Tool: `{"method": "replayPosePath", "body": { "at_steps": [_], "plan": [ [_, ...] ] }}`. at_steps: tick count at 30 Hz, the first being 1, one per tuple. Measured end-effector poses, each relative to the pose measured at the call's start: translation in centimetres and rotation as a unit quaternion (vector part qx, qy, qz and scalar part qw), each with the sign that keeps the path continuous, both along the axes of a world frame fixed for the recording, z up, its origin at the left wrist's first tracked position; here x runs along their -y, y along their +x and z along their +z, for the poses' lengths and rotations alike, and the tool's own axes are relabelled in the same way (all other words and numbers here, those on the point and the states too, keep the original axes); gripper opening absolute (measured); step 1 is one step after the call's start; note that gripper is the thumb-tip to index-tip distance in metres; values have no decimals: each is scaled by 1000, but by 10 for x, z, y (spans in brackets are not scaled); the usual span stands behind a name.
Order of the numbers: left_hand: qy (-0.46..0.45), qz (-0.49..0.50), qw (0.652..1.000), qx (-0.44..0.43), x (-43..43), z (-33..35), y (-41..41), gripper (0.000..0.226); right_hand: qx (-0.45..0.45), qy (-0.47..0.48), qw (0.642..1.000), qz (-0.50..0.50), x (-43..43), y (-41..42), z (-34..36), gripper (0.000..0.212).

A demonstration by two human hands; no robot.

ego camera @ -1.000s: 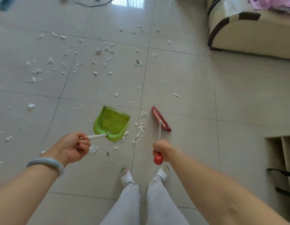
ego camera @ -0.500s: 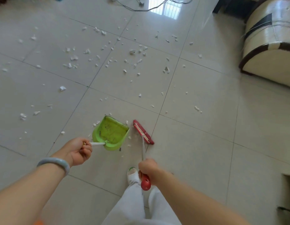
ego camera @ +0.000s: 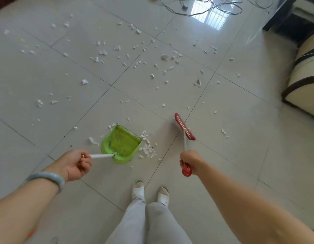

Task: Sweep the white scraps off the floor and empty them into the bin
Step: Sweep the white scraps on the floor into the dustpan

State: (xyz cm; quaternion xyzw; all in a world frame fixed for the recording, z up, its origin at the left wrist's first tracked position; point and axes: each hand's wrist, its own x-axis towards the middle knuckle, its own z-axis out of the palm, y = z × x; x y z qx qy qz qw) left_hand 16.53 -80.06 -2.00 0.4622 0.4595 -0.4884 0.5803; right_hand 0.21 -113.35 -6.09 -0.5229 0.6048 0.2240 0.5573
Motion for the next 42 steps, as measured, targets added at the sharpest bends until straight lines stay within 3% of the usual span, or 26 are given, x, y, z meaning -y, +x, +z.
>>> {"method": "replayPosePath", "body": {
  "at_steps": [5, 11, 16, 22, 28, 33, 38, 42],
  "plan": [
    [-3, 43, 999, 1, -2, -6, -20, 30, 0, -8, 999, 46, 27, 23, -21, 22],
    [5, 102, 995, 7, -17, -7, -49, 28, -25, 15, 982, 186, -15, 17, -13, 29],
    [6, 165, 986, 10, -43, 6, -84, 28, -38, 25, 936, 349, -52, 4, 5, 30],
    [24, 217, 976, 23, -75, 12, -113, 28, -7, 2, 881, 473, -73, 24, 18, 27],
    [23, 254, 967, 14, -106, 8, -129, 28, 12, -60, 836, 545, -98, 103, 12, 26],
    [28, 276, 961, 12, -140, 9, -123, 28, 7, -83, 826, 557, -138, 171, 8, 25],
    [39, 285, 958, 21, -162, 4, -114, 28, -48, -33, 817, 574, -170, 200, -17, 24],
    [46, 291, 955, 22, -177, 1, -108, 30, -90, -50, 736, 669, -196, 180, -27, 19]
  ]
}}
